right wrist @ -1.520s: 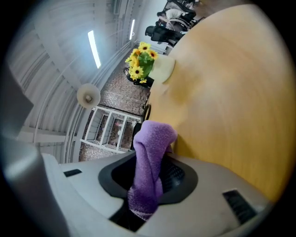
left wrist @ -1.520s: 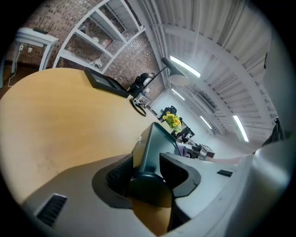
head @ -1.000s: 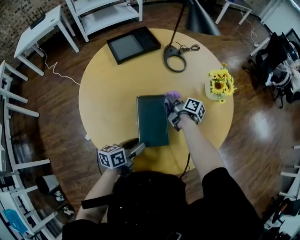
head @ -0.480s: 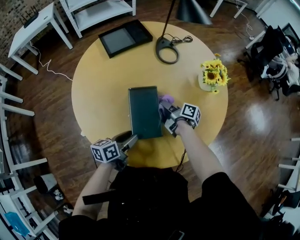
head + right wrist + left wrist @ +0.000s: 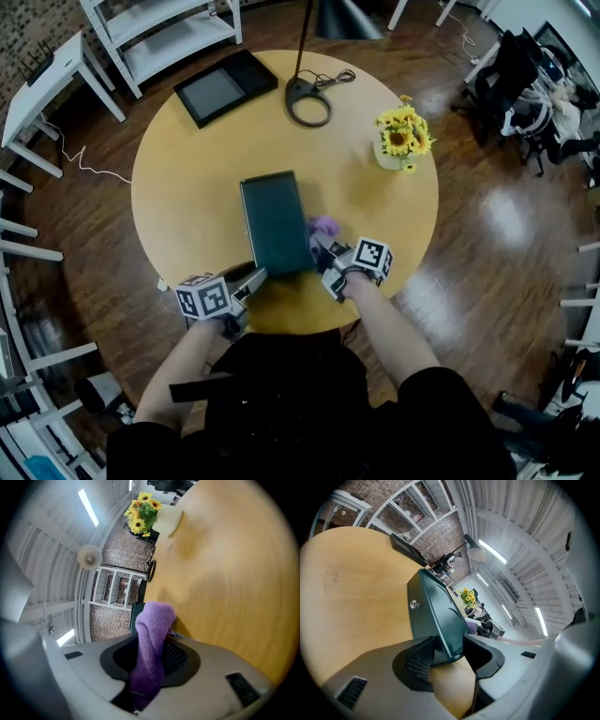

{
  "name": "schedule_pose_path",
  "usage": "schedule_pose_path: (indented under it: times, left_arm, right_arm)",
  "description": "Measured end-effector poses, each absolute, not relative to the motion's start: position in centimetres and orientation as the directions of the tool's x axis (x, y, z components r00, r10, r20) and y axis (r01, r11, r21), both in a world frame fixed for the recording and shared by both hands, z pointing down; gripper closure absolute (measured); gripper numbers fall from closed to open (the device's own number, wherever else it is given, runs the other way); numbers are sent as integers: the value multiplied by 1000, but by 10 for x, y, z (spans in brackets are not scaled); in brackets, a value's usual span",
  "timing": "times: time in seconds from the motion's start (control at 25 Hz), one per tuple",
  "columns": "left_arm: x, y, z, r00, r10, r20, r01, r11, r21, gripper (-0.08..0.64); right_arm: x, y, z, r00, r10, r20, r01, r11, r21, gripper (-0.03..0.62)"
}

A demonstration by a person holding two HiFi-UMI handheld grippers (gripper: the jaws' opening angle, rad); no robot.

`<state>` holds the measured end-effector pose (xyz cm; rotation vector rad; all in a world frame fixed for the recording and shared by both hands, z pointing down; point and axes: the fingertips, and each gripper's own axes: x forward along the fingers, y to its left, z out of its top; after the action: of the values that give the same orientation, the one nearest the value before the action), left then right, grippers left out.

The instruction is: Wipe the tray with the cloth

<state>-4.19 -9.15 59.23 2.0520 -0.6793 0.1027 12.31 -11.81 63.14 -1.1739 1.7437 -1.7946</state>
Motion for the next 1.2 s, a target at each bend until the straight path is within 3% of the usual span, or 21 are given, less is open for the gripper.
schedule_pose_path:
  times: [0.24,0.44,0.64,0.84,0.96,1.2]
  left_arm:
    - [-42,-91,591,852,-414,321,-488,-405,773,374]
    - [-40,-92,590,864,-369,341,-486,-439,756,373]
    - [-42,-104,575,909,-278,311,-414,-509,754,374]
    - [-51,-223,531,841,-447,306,-541,-685,488,371]
    - [-30,-287,538,799,-476,367,-590,-740,324,339]
    - [0,-298,570,830,-332,449,-526,-734,430,314]
  right_arm:
    - [125,-91,631,-527,-796,297,-288,-162,-944,479]
    - [127,-74,629,-409,-877,252,-166,-200,-966,479]
    - [132,-47,626,-364,-903,228,-125,-196,-973,477]
    - [125,-19,635,-356,-889,289,-151,-250,-956,477]
    - [115,-15,636,-357,-884,303,-121,-277,-953,477]
    - [111,-23,621,-325,-905,275,-76,-265,-961,477]
